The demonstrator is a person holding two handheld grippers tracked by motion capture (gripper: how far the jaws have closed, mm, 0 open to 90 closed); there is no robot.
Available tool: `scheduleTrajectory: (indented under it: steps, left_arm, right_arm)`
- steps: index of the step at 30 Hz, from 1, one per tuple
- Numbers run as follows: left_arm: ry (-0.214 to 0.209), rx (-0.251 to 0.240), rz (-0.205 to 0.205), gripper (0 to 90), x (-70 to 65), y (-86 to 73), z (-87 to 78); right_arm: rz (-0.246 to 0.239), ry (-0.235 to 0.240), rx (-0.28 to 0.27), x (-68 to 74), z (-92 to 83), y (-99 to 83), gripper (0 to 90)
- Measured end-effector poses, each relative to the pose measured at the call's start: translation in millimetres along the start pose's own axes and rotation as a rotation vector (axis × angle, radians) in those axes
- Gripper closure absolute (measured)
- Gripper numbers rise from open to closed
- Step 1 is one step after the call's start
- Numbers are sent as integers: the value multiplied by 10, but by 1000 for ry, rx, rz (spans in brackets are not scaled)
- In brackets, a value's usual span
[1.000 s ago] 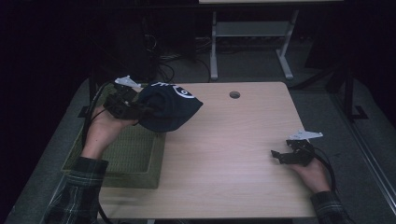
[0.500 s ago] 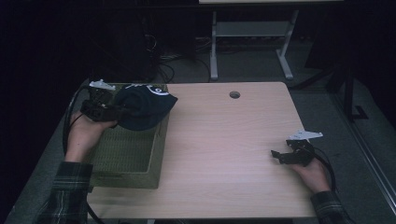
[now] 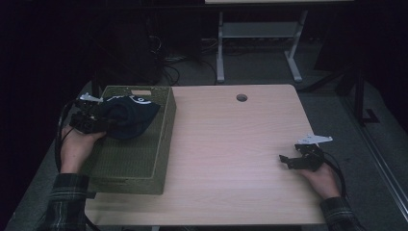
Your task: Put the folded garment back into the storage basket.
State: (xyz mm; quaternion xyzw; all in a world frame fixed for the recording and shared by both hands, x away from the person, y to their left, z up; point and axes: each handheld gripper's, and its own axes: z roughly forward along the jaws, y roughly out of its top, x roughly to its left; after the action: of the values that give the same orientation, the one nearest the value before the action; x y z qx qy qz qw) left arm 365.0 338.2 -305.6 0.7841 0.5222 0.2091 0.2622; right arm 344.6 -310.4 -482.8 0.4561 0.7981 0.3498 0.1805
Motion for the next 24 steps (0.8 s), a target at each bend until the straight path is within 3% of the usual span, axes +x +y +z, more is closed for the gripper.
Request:
scheduleTrajectory:
  steps: [11,24]
  left_arm:
    - [-17,29,-36,716,-12,-160,294]
    - [-33,91,-48,713,-74,-334,669]
  right_arm:
    - [0,0,0,0,0,0,153]
    - [-1,1,-1,0,1,0,153]
